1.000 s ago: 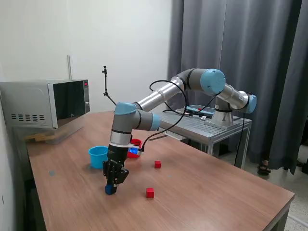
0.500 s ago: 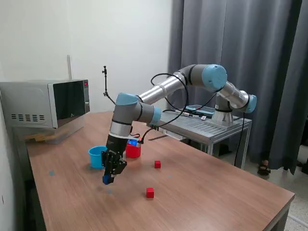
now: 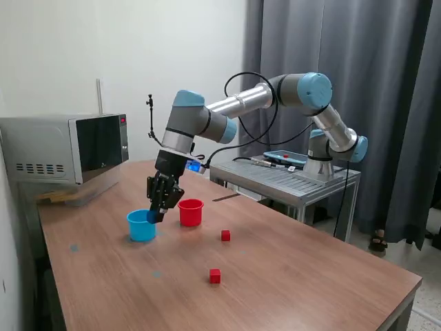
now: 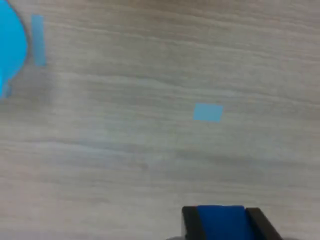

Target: Place red objects in the red bin, and blue objects in the blue bin.

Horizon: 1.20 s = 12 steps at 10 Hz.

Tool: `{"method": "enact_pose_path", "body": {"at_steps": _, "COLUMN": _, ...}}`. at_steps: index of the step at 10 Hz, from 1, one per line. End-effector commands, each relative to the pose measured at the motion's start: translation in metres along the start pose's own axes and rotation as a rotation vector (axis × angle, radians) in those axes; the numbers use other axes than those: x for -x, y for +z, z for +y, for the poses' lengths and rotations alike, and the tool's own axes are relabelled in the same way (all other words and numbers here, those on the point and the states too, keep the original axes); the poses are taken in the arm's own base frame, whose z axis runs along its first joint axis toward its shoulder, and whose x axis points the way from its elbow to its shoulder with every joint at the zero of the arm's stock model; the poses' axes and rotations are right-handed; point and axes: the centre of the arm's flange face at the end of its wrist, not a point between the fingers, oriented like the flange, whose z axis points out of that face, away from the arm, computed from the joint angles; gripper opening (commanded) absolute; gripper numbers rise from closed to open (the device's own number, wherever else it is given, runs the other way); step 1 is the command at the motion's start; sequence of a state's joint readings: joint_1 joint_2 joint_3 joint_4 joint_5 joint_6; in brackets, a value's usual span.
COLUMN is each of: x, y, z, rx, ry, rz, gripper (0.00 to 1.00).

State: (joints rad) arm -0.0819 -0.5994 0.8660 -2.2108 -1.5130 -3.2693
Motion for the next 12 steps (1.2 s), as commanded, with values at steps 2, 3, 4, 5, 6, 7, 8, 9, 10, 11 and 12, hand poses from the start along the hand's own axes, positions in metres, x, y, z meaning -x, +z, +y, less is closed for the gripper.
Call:
{"method": "enact_pose_path", "body": {"at_steps": 2, "x": 0.029, "y": -0.005, "z": -0.012, "rx": -0.056, "ry": 0.097, "rz": -0.031, "gripper": 0.00}}
{"method": "enact_pose_path", "body": {"at_steps": 3, "x": 0.043, "y": -0.005, "z": -0.013, "rx": -0.058, "ry": 0.111, "rz": -0.041, "gripper": 0.00}}
{"method": "enact_pose_path", "body": {"at_steps": 4, "x": 0.070, "y": -0.004, "z": -0.015, "rx": -0.061, "ry": 0.143, "rz": -0.050, "gripper": 0.00}}
{"method": "enact_pose_path", "body": {"at_steps": 5, "x": 0.083, "y": -0.005, "z": -0.015, "rx": -0.060, "ry": 0.158, "rz": -0.054, "gripper": 0.00}}
{"method": "enact_pose_path", "body": {"at_steps": 6, "x": 0.090, "y": -0.005, "z": -0.016, "rx": -0.061, "ry": 0.165, "rz": -0.058, "gripper": 0.00}}
{"method": "enact_pose_path", "body": {"at_steps": 7, "x": 0.100, "y": -0.005, "z": -0.017, "rx": -0.060, "ry": 0.176, "rz": -0.062, "gripper": 0.00}}
{"method": "enact_pose_path", "body": {"at_steps": 8, "x": 0.102, "y": -0.005, "z": -0.017, "rx": -0.060, "ry": 0.181, "rz": -0.062, "gripper": 0.00}}
{"method": "enact_pose_path", "body": {"at_steps": 9, "x": 0.122, "y": -0.004, "z": -0.021, "rx": -0.063, "ry": 0.221, "rz": -0.064, "gripper": 0.00}}
{"method": "enact_pose_path", "body": {"at_steps": 10, "x": 0.145, "y": 0.002, "z": -0.030, "rx": -0.080, "ry": 0.261, "rz": -0.071, "gripper": 0.00}}
{"method": "enact_pose_path", "body": {"at_steps": 11, "x": 0.157, "y": 0.009, "z": -0.039, "rx": -0.099, "ry": 0.281, "rz": -0.073, "gripper": 0.00}}
{"method": "enact_pose_path", "body": {"at_steps": 12, "x": 0.159, "y": 0.018, "z": -0.048, "rx": -0.123, "ry": 0.289, "rz": -0.069, "gripper": 0.00}}
